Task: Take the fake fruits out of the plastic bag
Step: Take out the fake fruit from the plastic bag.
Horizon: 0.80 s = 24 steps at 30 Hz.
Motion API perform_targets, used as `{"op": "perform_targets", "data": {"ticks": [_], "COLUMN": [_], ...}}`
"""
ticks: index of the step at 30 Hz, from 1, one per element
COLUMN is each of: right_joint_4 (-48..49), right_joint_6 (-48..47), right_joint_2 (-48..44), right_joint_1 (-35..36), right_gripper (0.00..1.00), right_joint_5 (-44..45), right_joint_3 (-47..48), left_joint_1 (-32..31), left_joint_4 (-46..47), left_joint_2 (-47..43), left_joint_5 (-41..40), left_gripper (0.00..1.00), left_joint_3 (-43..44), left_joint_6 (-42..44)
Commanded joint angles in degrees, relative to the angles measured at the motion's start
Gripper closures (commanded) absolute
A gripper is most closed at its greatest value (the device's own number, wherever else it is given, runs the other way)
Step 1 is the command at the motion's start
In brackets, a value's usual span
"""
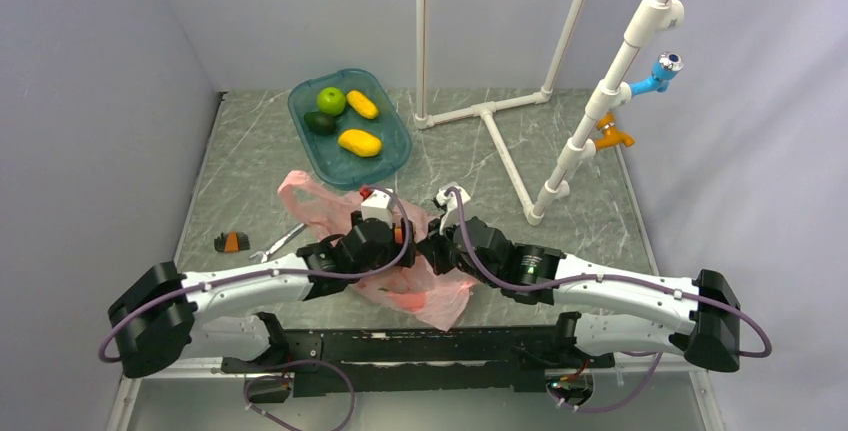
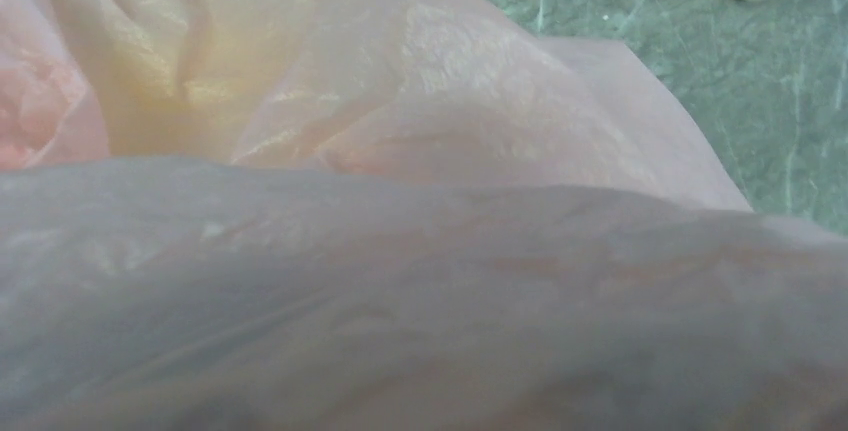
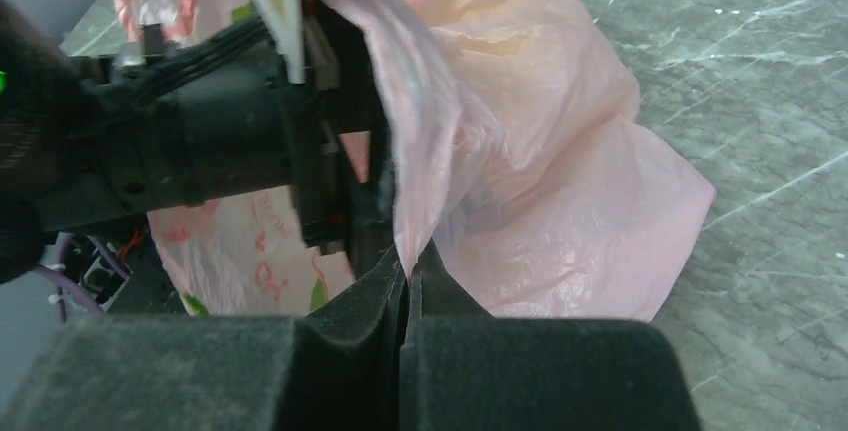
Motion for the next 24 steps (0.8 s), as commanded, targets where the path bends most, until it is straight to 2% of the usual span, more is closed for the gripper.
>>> {"op": "perform_targets", "data": {"ticks": [1, 4, 7, 12, 15, 17, 24], "right_joint_4": [1.0, 0.6, -0.3, -1.2, -2.0, -2.0, -4.0], "right_joint_6": [1.0, 1.2, 1.4, 2.0, 2.6, 3.1, 6.6], "right_joint_2": [-2.5, -3.3, -4.1, -6.0, -6.7, -7.2, -7.0], "right_joint_1": [0.5, 0.7, 0.8, 0.8, 0.8, 0.7, 0.7], "right_gripper": [1.00, 1.00, 1.00, 1.00, 1.00, 1.00, 1.00], "right_joint_5": [-1.5, -1.3, -0.7, 0.2, 0.7, 1.2, 5.0], "right_joint_3": [0.0, -1.0, -1.7, -3.3, -4.8, -6.0, -9.1], "left_joint_1": [0.2, 0.7, 0.8, 0.9, 0.8, 0.9, 1.0], "left_joint_4": [1.6, 2.2, 2.9, 2.1, -1.2, -1.2, -0.7], "left_joint_2": [4.5, 8.8, 12.7, 15.1, 12.6, 9.1, -3.2], "left_joint_5": [-4.7, -4.4, -3.2, -2.1, -0.3, 2.3, 13.5], "left_gripper": [0.12, 0.12, 0.16, 0.31, 0.47, 0.52, 0.60], "left_joint_3": [3.9, 5.7, 6.8, 8.6, 11.0, 10.6, 6.2], "left_joint_6": [0.4, 1.2, 1.5, 2.1, 3.0, 3.2, -0.1]}}
